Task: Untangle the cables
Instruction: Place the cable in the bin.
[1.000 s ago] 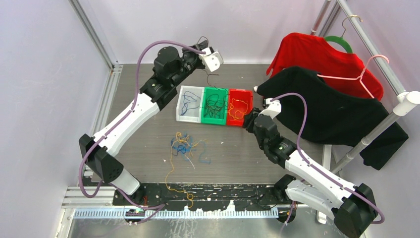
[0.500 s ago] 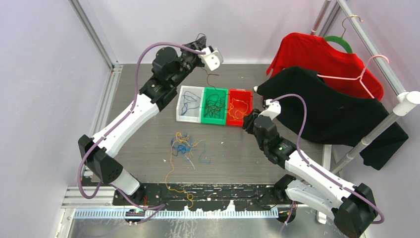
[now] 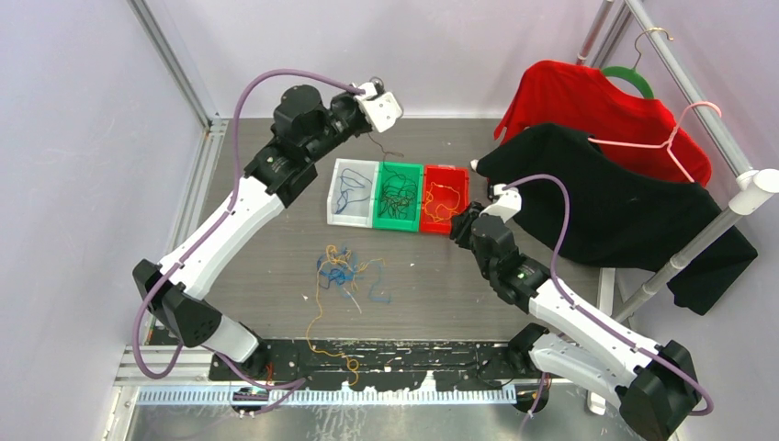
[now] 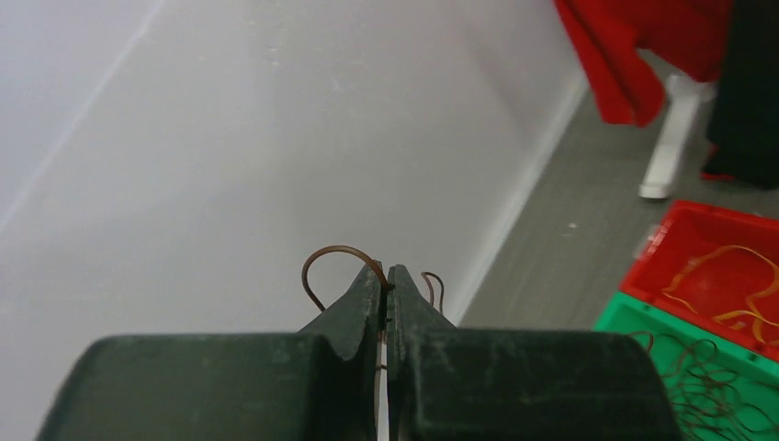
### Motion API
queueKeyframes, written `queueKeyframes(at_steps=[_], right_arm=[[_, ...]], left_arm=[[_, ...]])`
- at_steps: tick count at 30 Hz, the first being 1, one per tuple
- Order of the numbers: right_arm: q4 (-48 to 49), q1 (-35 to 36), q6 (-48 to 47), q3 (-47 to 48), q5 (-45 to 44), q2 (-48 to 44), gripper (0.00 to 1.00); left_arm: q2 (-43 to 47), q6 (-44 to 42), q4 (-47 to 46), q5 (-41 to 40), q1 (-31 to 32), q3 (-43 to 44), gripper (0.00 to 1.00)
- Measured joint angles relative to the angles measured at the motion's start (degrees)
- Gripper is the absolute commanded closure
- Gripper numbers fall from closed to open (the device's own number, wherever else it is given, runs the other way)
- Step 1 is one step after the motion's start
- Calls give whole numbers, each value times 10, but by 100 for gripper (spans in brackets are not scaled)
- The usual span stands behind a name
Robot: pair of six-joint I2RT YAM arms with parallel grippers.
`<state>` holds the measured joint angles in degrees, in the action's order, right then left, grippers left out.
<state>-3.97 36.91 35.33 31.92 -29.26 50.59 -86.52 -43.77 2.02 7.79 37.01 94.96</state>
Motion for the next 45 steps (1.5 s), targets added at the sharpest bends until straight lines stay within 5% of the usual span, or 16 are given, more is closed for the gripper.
queueKeyframes(at_steps=[19,27,38,45], right_arm=[[10,-4,5,-19,-5,-17,64],[26,-8,11,-19,-2,3,65],[35,-23,14,-19,-2,4,65],[35,-28,19,-21,-2,-4,66]], left_arm=[[-103,34,93,77,0,-44,100],[-186,64,97,87,9,2,100],[-321,60,153,-60,80,101,100],[-340,93,198,-121,67,103,100]])
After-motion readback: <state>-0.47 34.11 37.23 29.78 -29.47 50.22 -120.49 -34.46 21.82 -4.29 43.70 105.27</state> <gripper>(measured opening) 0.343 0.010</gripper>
